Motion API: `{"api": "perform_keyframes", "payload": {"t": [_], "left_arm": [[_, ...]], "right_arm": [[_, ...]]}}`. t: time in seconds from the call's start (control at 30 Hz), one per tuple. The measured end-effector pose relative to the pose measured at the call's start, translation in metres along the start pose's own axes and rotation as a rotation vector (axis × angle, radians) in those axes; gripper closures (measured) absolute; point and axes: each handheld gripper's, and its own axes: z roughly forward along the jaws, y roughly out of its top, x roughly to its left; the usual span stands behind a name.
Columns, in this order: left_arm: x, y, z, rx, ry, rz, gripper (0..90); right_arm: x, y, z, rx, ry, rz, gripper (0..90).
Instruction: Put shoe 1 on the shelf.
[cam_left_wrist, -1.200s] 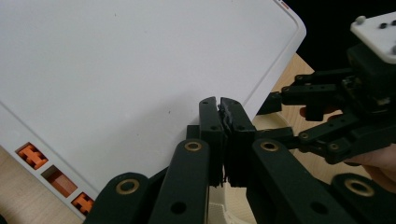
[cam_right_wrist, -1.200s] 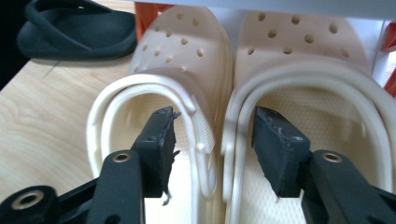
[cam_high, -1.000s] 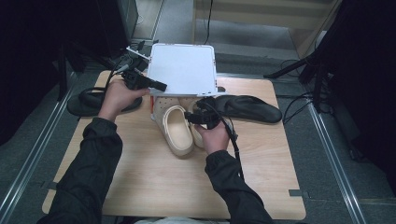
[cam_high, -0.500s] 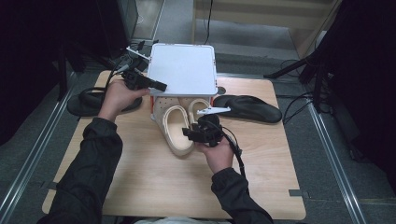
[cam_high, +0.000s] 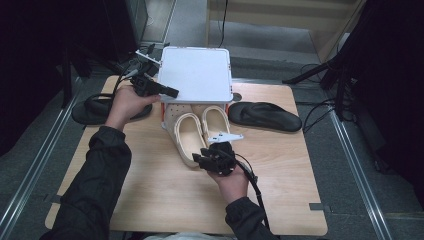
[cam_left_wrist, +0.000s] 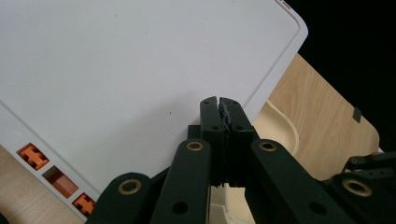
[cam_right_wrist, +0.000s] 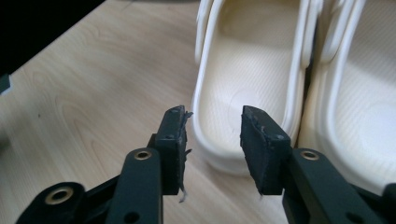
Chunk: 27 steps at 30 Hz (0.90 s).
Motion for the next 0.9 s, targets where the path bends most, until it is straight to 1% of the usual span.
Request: {"api": "perform_keyframes", "payload": {"t": [0.03,0.17,0.33,0.47,0.53,0.7,0.9], "left_arm": [[0.0,0.0,0.0,0.001,0.0,0.001,89.3],[0.0,0.0,0.0,0.001,0.0,0.002,89.2],[0.0,0.0,0.0,0.001,0.0,0.001,89.1],[0.0,0.0,0.0,0.001,0.001,0.0,89.1],[0.0,0.0,0.0,0.001,0.0,0.0,89.1],[-0.001,0.0,0.0,0.002,0.008,0.003,89.2],[-0.001,0.0,0.0,0.004,0.01,0.002,89.1]], "right_arm": [[0.0,-0.004,0.001,0.004,0.013,0.005,63.3],[0.001,-0.016,0.002,0.02,0.025,0.01,65.8],[0.0,-0.03,0.006,0.038,0.016,-0.012,78.1],[-0.007,-0.039,0.011,0.058,0.027,0.008,86.3],[-0.01,-0.04,0.013,0.064,0.022,0.01,88.4],[-0.012,-0.038,0.018,0.07,-0.002,0.007,89.6],[-0.012,-0.033,0.024,0.07,0.0,0.009,90.0]]}}
